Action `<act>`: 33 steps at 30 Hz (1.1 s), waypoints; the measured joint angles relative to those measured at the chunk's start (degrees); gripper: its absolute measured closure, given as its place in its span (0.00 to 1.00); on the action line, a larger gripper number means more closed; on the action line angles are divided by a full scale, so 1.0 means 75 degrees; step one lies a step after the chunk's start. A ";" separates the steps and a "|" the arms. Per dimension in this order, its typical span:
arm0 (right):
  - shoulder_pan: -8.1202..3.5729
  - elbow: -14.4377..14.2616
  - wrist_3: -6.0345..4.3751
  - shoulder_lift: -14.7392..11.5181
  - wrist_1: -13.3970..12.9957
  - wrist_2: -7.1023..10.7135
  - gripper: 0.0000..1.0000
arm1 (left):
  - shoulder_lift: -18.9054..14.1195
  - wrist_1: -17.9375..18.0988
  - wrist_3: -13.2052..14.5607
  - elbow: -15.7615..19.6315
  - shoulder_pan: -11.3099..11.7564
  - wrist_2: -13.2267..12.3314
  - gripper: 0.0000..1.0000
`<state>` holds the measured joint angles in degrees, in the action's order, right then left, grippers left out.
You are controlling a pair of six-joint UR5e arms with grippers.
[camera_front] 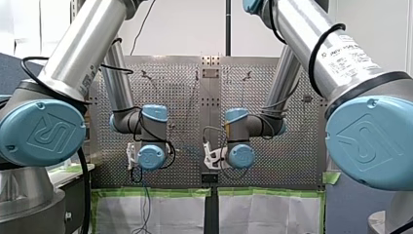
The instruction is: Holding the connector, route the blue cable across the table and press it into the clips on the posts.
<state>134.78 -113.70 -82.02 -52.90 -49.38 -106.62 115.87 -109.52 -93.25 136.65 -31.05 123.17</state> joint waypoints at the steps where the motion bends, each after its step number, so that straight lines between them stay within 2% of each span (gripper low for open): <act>1: 0.0000 0.0001 0.0000 0.0000 0.0099 0.0000 1.00 | 0.0000 0.0000 0.0000 0.0000 0.0000 0.0000 1.00; 4: 0.0000 0.0000 0.0000 0.0002 0.0278 0.0000 1.00 | 0.0000 0.0000 0.0000 0.0000 0.0000 0.0000 1.00; 9: 0.0010 0.0044 -0.0040 -0.0037 0.0362 0.0038 1.00 | 0.0082 -0.0081 0.0081 -0.0082 -0.0079 0.0081 1.00; 12: 0.0048 0.0214 -0.0190 -0.0209 0.0486 0.0125 1.00 | 0.0142 -0.0269 0.0236 -0.0268 -0.0193 0.0268 1.00; 16: 0.0123 0.0522 -0.0443 -0.0519 0.0725 0.0307 1.00 | -0.0043 -0.0571 0.0264 -0.0569 -0.0229 0.0552 1.00; 23: 0.0269 0.1073 -0.0950 -0.1069 0.1000 0.0786 1.00 | -0.0533 -0.1083 -0.0040 -0.1065 -0.0118 0.0980 1.00; 29: 0.0440 0.1448 -0.1209 -0.1322 0.1192 0.0955 1.00 | -0.1001 -0.1552 0.0069 -0.1195 0.0135 0.1396 1.00; 33: 0.0508 0.1499 -0.1471 -0.1341 0.1319 0.0969 1.00 | -0.1316 -0.1865 0.0116 -0.1183 0.0427 0.1479 1.00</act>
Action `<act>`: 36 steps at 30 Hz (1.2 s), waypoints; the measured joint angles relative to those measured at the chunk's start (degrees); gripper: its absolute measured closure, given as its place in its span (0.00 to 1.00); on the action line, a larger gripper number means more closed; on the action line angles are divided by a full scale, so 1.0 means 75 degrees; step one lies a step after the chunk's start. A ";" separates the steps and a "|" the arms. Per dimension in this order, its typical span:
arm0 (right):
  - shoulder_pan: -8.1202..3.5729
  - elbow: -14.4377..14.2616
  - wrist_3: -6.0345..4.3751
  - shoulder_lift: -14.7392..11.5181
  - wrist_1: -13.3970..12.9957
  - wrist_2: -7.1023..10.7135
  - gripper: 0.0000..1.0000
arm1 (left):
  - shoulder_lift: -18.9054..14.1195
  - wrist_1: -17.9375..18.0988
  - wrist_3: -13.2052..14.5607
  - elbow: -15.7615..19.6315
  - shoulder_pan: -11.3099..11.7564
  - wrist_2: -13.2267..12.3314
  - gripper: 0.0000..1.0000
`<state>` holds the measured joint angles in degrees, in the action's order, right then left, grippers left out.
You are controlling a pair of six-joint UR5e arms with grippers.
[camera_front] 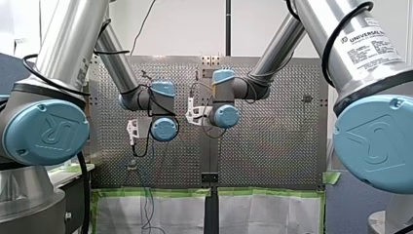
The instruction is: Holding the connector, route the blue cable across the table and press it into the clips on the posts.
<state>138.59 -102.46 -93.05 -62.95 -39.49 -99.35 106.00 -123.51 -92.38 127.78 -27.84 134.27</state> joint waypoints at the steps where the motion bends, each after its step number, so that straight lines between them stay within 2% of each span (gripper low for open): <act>1: 0.0018 0.0017 -0.0068 0.0001 0.0023 0.0002 1.00 | -0.0067 -0.0071 0.0007 0.0006 0.0066 0.0006 1.00; 4: 0.0069 0.0113 -0.0162 0.0006 0.0087 0.0009 1.00 | -0.0291 -0.0294 0.0018 0.0017 0.0289 0.0017 1.00; 10: 0.0173 0.0500 -0.0212 0.0016 0.0462 0.0020 1.00 | -0.0792 -0.0796 0.0022 0.0023 0.0789 -0.0081 1.00; 19: 0.0318 0.1224 -0.0455 0.0025 0.1089 0.0129 1.00 | -0.1487 -0.1491 0.0031 0.0006 0.1485 -0.0702 1.00; 25: 0.0374 0.1639 -0.0591 0.0035 0.1329 0.0310 1.00 | -0.1679 -0.1682 -0.0022 -0.0033 0.1924 -0.1136 1.00; 31: 0.0401 0.1951 -0.0755 0.0070 0.1425 0.0484 1.00 | -0.1753 -0.1753 -0.0095 -0.0241 0.2132 -0.1295 1.00; 36: 0.0409 0.2241 -0.0796 0.0234 0.1653 0.0661 1.00 | -0.1809 -0.1903 -0.0126 -0.0521 0.2192 -0.1296 1.00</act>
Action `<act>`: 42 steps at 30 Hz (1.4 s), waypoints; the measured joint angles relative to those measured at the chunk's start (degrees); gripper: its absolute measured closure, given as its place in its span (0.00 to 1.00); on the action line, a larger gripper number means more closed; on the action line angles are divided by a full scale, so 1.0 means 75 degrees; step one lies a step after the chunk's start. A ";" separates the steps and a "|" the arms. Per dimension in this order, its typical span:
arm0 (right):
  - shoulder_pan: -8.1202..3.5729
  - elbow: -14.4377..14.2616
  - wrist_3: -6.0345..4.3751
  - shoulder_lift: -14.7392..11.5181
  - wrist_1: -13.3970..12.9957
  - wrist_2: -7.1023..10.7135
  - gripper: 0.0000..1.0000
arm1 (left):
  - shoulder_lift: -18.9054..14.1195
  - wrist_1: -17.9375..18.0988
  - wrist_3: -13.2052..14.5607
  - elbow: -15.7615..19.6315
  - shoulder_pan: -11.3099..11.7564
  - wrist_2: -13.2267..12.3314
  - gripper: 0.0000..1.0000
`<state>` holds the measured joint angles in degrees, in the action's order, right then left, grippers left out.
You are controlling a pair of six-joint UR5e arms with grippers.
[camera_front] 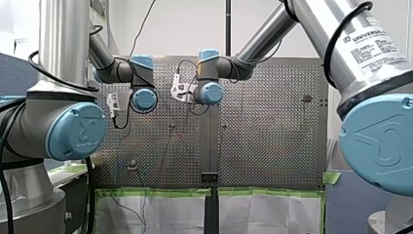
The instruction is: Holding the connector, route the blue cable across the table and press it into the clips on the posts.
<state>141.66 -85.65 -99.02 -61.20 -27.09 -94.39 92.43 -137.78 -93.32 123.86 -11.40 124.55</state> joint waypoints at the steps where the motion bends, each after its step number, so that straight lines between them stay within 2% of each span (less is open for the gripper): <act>1: 0.0002 0.0087 -0.0002 0.0045 0.0084 0.0039 1.00 | -0.0004 -0.0044 -0.0009 -0.0043 0.0012 0.0004 1.00; 5: 0.0002 0.0364 -0.0013 0.0109 0.0356 0.0131 1.00 | -0.0012 -0.0203 -0.0031 -0.0208 0.0074 0.0018 1.00; 14: 0.0002 0.1063 -0.0018 0.0134 0.0928 0.0178 1.00 | -0.0035 -0.0392 -0.0038 -0.0516 0.0197 -0.0010 1.00; 22: 0.0029 0.1738 -0.0018 0.0137 0.1272 0.0221 1.00 | -0.0418 -0.0711 -0.0052 -0.0865 0.0363 -0.0076 1.00; 26: 0.0060 0.2001 -0.0018 0.0145 0.1332 0.0226 1.00 | -0.0500 -0.0874 -0.0053 -0.1022 0.0458 -0.0129 1.00; 32: 0.0080 0.2125 -0.0040 0.0185 0.1339 0.0220 1.00 | -0.0511 -0.0969 -0.0049 -0.1234 0.0647 -0.0274 1.00; 35: 0.0073 0.2170 -0.0049 0.0287 0.1343 0.0223 1.00 | -0.0511 -0.1002 -0.0049 -0.1339 0.0825 -0.0382 1.00; 42: 0.0039 0.2376 -0.0053 0.0605 0.1359 0.0240 1.00 | -0.0510 -0.1017 -0.0059 -0.1460 0.1373 -0.0890 1.00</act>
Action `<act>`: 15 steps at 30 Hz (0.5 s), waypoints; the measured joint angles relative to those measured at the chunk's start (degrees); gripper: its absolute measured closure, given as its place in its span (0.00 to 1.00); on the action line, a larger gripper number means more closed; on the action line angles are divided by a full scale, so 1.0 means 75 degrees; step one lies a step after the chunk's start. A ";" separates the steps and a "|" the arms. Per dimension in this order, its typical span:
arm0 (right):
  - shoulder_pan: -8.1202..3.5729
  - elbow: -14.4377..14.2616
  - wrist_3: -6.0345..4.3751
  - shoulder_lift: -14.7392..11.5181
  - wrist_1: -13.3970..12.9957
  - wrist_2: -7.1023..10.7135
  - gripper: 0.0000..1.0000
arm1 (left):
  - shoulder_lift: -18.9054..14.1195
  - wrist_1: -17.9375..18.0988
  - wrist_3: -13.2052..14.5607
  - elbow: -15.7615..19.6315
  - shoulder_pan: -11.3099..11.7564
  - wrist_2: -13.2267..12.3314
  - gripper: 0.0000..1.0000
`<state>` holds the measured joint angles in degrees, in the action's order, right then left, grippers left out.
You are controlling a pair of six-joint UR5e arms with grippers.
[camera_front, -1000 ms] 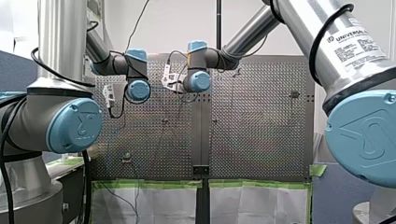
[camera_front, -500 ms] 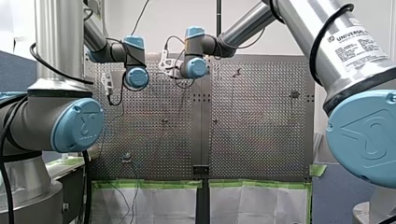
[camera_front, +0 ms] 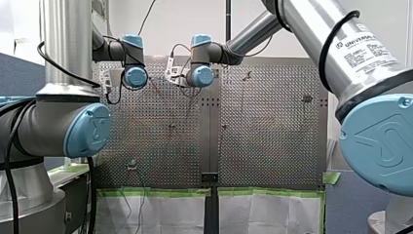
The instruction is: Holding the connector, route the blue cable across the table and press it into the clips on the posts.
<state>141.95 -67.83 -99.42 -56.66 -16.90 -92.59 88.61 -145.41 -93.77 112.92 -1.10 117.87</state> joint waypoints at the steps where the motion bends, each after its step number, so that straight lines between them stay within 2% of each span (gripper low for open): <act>1: -0.0002 0.0064 0.0000 0.0050 0.0014 0.0010 1.00 | 0.0000 0.0004 -0.0003 -0.0017 0.0056 -0.0066 1.00; 10: -0.0016 0.0646 0.0000 0.0179 0.0229 0.0040 1.00 | 0.0142 0.0021 -0.0150 -0.0212 0.0213 -0.0804 1.00; 15: -0.0018 0.0738 -0.0011 0.0211 0.0257 0.0059 1.00 | 0.0323 0.0021 -0.0195 -0.0298 0.0265 -0.0977 1.00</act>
<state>141.82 -62.29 -99.50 -55.08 -14.98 -92.15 91.03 -145.25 -95.23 110.68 0.88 110.54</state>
